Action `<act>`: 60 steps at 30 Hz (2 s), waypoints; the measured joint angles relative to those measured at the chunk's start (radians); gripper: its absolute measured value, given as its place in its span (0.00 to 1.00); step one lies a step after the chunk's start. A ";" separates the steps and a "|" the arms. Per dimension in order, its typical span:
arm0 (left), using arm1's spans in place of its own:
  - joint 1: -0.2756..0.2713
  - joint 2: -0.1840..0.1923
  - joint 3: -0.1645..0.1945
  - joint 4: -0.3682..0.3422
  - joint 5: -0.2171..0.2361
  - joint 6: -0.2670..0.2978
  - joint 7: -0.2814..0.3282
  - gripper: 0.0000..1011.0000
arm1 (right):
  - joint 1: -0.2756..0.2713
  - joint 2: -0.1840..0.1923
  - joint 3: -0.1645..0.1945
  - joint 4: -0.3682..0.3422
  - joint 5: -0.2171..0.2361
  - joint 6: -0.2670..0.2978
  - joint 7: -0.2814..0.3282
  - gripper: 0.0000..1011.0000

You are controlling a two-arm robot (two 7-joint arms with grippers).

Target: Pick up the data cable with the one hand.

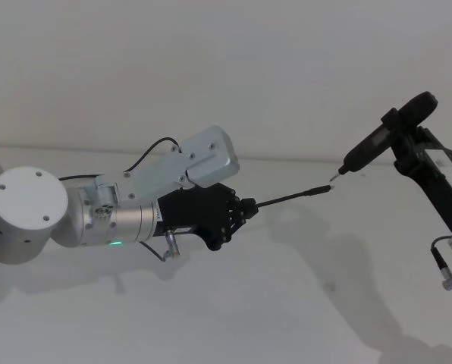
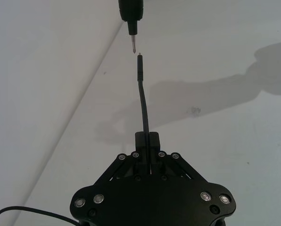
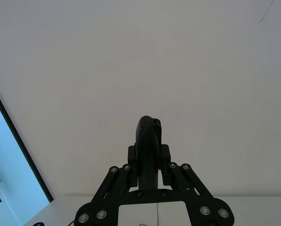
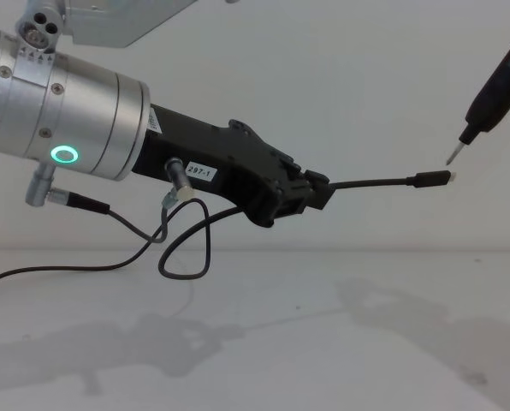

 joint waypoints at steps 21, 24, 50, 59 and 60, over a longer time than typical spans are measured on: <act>0.000 0.000 0.000 0.000 0.000 0.000 0.000 0.04 | -0.001 0.029 -0.009 -0.001 0.016 0.001 0.004 0.27; 0.000 0.000 0.000 0.000 0.000 0.000 0.000 0.04 | -0.002 0.032 -0.009 -0.002 0.018 0.000 0.003 0.27; 0.000 0.000 0.000 0.000 0.000 0.000 0.000 0.04 | -0.007 0.055 -0.019 0.001 0.021 -0.011 -0.027 0.27; 0.000 0.000 0.000 0.000 0.000 0.000 0.000 0.04 | -0.004 0.061 -0.024 0.005 0.021 -0.017 -0.032 0.27; 0.000 0.000 0.000 0.000 0.000 0.000 0.000 0.04 | -0.003 0.062 -0.025 0.006 0.021 -0.018 -0.033 0.27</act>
